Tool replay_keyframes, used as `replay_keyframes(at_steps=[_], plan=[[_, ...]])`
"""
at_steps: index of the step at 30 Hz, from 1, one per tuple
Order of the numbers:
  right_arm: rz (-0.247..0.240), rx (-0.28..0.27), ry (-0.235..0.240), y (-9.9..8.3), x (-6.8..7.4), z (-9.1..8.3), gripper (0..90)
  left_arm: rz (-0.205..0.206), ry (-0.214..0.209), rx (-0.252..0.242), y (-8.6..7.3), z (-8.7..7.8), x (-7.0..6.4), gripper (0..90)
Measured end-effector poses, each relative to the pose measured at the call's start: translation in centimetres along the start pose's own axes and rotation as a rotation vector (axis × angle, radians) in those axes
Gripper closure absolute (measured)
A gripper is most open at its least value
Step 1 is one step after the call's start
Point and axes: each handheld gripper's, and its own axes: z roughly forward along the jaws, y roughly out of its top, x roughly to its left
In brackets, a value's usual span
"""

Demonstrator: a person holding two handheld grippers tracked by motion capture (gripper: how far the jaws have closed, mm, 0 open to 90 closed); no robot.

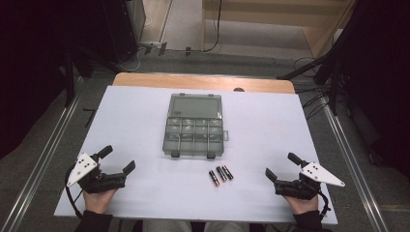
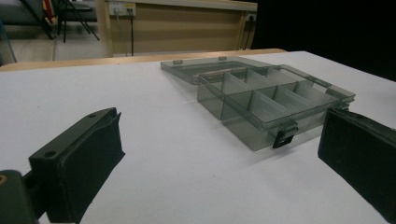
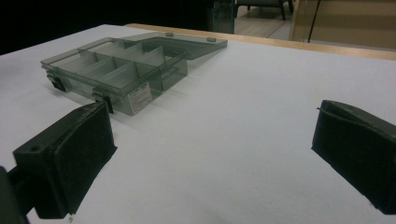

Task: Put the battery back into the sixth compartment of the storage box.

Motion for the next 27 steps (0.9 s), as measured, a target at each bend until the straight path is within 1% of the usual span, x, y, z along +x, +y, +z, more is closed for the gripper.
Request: replay_keyframes(at_steps=[16, 22, 25, 27], plan=[[-0.01, 0.026, 0.011, -0.06, 0.19, 0.36, 0.0, 0.004, -0.002, 0.004, -0.04, 0.08, -0.01, 0.0], [-0.002, 0.039, 0.022, 0.02, 0.28, 0.43, 0.0, 0.004, -0.003, 0.006, -0.05, 0.08, 0.03, 0.0], [-0.016, 0.057, 0.015, -0.02, 0.39, 0.6, 0.0, 0.005, -0.001, 0.007, -0.07, 0.11, -0.01, 0.0], [-0.014, 0.089, -0.007, -0.02, 0.63, 0.81, 0.0, 0.005, -0.001, 0.007, -0.08, 0.12, -0.03, 0.0]])
